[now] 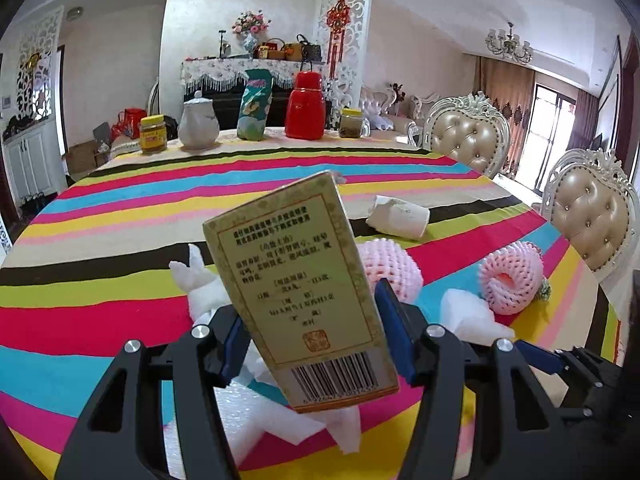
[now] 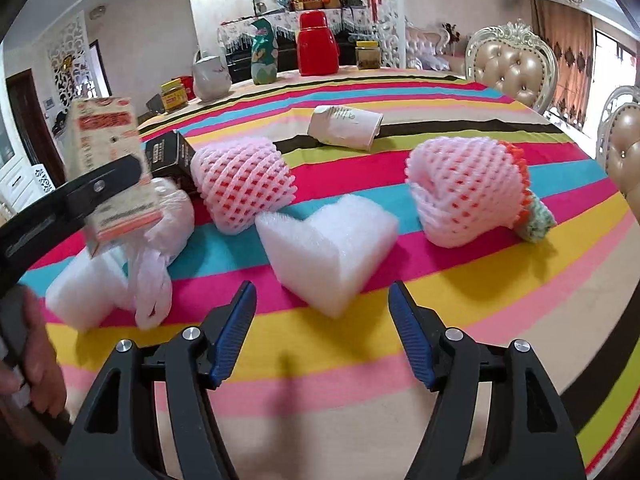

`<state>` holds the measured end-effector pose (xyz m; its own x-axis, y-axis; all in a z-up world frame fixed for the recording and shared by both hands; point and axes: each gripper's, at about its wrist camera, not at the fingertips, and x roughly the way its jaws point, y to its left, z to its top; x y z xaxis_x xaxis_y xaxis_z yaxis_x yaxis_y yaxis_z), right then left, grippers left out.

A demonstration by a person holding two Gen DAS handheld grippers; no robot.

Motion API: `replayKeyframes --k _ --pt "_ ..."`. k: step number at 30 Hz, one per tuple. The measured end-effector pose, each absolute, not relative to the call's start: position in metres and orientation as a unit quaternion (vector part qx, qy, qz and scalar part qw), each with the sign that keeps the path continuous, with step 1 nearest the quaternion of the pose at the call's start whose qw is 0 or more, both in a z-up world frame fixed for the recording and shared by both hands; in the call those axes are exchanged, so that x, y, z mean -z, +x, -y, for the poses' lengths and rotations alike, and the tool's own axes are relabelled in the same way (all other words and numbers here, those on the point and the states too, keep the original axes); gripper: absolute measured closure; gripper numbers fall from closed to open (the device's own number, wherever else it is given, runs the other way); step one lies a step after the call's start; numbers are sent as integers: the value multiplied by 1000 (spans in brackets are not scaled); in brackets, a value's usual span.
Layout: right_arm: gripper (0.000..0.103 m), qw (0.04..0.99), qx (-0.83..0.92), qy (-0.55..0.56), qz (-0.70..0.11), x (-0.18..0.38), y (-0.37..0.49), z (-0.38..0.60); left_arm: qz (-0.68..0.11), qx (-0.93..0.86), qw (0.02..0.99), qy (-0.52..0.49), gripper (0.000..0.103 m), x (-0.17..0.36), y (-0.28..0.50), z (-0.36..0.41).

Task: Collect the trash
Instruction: 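Grasp the barcoded cardboard box with the left tool while the right grasps a foam corner piece, then carry the cardboard box and white foam corner piece over to the pink trash bin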

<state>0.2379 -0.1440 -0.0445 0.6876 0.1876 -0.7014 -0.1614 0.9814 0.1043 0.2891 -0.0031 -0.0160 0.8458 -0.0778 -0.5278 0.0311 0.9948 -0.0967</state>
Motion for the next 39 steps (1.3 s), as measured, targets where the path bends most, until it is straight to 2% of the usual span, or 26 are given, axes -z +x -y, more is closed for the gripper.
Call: replayKeyframes --k 2,15,17,19,21,39 --pt "32 918 -92 18 -387 46 246 140 -280 27 958 -47 47 15 290 -2" --pt "29 907 -71 16 -416 55 278 127 -280 23 958 -53 47 13 288 -13" --pt "31 903 -70 20 -424 58 280 128 -280 22 958 -50 47 13 287 -11" --pt "40 901 -64 30 -427 59 281 132 -281 24 958 -50 47 14 289 -11" --pt "44 903 -64 34 -424 58 279 135 -283 25 958 -50 47 15 290 -10" --pt "45 934 -56 45 -351 31 225 167 -291 71 954 -5 47 25 290 16"
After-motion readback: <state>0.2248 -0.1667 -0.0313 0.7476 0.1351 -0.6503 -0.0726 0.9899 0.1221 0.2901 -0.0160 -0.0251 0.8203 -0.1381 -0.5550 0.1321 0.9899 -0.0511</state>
